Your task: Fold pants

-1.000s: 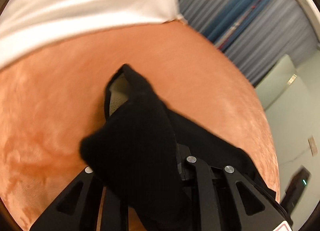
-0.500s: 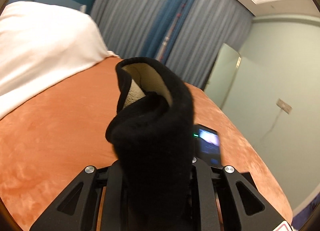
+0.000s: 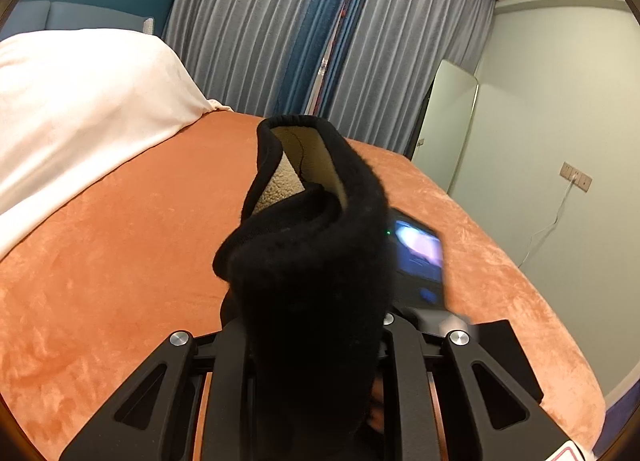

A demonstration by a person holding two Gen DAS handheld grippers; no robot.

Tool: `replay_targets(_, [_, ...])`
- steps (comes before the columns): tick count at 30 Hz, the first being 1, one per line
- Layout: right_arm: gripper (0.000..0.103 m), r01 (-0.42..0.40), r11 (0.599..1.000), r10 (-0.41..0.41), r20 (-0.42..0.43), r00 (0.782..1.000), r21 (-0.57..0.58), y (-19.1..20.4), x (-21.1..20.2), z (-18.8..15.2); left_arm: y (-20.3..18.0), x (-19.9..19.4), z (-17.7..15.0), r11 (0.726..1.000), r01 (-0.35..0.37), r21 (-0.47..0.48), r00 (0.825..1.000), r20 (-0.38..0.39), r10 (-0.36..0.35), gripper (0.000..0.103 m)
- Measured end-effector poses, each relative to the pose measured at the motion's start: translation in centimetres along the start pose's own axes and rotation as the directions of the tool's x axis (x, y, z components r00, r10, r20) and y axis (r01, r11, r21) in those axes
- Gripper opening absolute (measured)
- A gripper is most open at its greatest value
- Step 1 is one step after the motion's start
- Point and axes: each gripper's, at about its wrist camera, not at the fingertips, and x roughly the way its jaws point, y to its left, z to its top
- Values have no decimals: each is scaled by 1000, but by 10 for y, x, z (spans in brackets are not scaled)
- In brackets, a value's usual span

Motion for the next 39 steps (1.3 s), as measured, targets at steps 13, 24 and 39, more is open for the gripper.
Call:
replay_targets(13, [2, 126, 979, -124, 21, 992, -163, 29, 15, -27, -34, -10, 3, 998, -28, 59, 1000, -3, 28, 16])
replay_targets(24, [6, -115, 975, 96, 102, 990, 191, -123, -100, -83, -97, -14, -6, 982, 6, 189, 1000, -20, -2, 16])
replay_targets(39, [6, -85, 936, 5, 230, 973, 342, -274, -206, -122, -242, 70, -90, 956, 56, 286, 965, -263, 22, 16])
